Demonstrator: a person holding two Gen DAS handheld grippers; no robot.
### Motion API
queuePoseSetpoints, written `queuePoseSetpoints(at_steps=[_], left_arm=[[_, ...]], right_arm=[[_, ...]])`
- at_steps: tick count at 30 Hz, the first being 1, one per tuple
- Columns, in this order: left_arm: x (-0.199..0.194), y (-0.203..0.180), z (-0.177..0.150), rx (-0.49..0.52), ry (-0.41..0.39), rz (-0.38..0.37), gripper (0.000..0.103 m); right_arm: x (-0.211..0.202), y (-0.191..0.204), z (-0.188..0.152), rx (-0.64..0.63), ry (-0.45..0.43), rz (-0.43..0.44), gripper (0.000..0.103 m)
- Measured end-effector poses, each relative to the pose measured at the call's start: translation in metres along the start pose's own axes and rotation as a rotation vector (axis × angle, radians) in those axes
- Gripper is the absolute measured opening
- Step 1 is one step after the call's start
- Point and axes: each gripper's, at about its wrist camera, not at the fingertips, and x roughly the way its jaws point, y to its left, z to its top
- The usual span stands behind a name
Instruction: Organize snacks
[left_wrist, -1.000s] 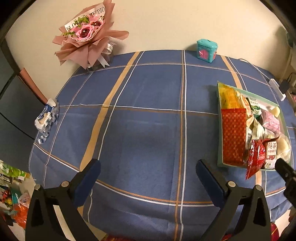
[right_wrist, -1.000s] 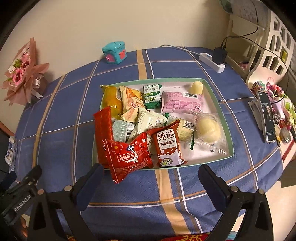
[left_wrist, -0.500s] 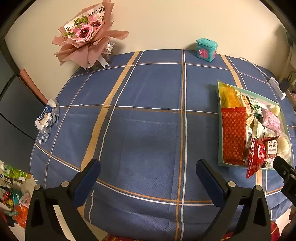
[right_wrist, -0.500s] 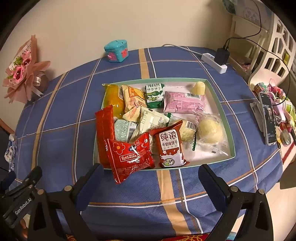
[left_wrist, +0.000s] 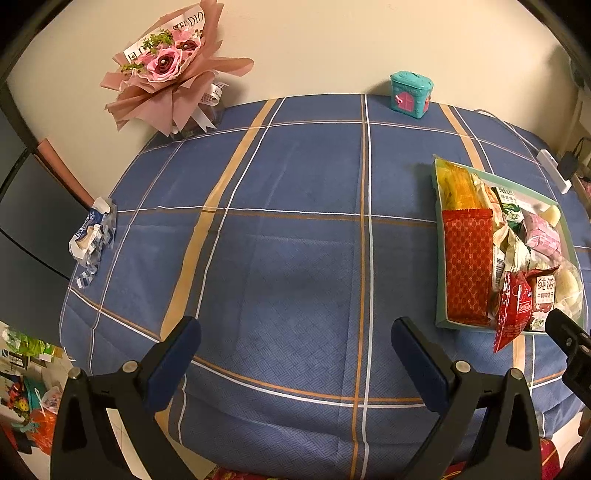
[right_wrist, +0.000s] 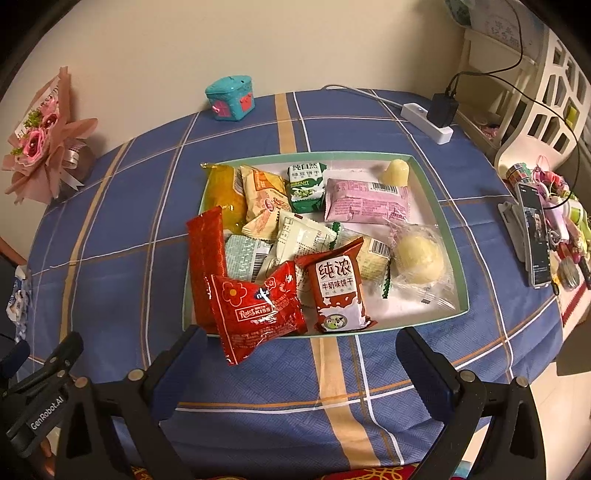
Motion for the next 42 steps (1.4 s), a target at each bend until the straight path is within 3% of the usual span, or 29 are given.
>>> queuePoseSetpoints(at_steps=[42], left_arm=[[-0.009, 0.005, 0.001, -0.005, -0.039, -0.028, 0.103]], right_arm=[[-0.007, 0.011, 0.0, -0.04, -0.015, -0.009, 0.103]])
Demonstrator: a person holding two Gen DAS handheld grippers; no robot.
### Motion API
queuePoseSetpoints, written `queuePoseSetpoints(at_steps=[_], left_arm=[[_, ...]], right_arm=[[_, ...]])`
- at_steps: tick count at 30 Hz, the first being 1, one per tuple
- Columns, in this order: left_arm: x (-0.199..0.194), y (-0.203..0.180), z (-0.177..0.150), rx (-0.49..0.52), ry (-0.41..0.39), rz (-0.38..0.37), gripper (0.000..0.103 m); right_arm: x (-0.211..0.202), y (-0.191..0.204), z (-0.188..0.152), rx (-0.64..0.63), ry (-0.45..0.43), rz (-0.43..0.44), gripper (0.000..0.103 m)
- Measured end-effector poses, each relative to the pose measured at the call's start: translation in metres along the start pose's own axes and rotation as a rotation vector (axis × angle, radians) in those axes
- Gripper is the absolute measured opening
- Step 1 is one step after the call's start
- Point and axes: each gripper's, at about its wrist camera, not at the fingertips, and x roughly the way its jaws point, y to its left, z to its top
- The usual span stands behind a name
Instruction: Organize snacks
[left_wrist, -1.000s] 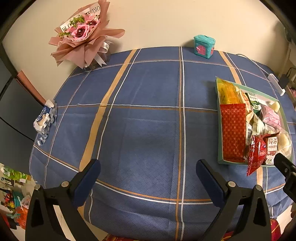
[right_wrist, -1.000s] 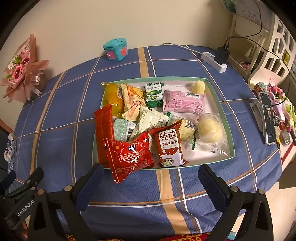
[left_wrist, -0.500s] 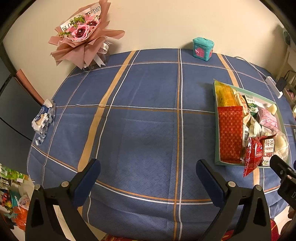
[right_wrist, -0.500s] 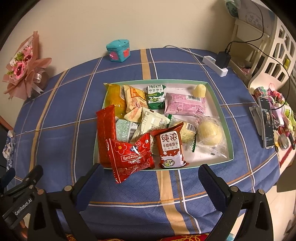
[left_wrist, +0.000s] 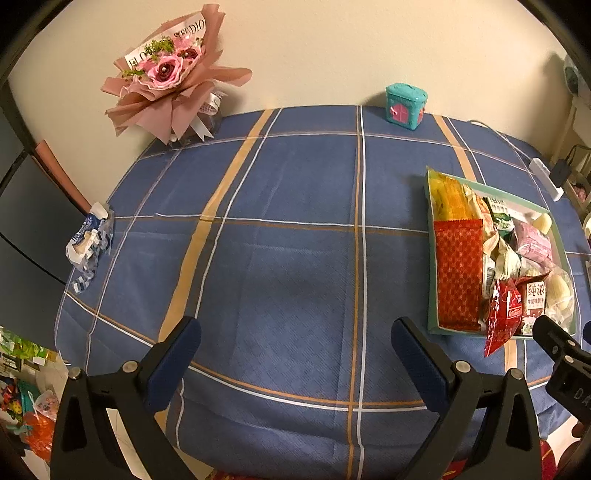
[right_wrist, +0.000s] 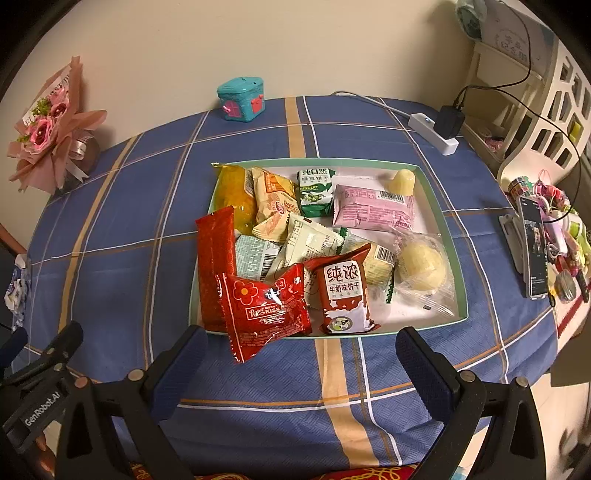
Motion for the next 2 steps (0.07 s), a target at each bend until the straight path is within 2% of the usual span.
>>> queuePoseSetpoints(at_steps=[2], left_arm=[[0.001, 0.0002, 0.0002, 0.002, 0.005, -0.007, 0.103]], right_arm=[[-0.0001, -0.0005, 0.0001, 0.0, 0.0, 0.001, 0.103]])
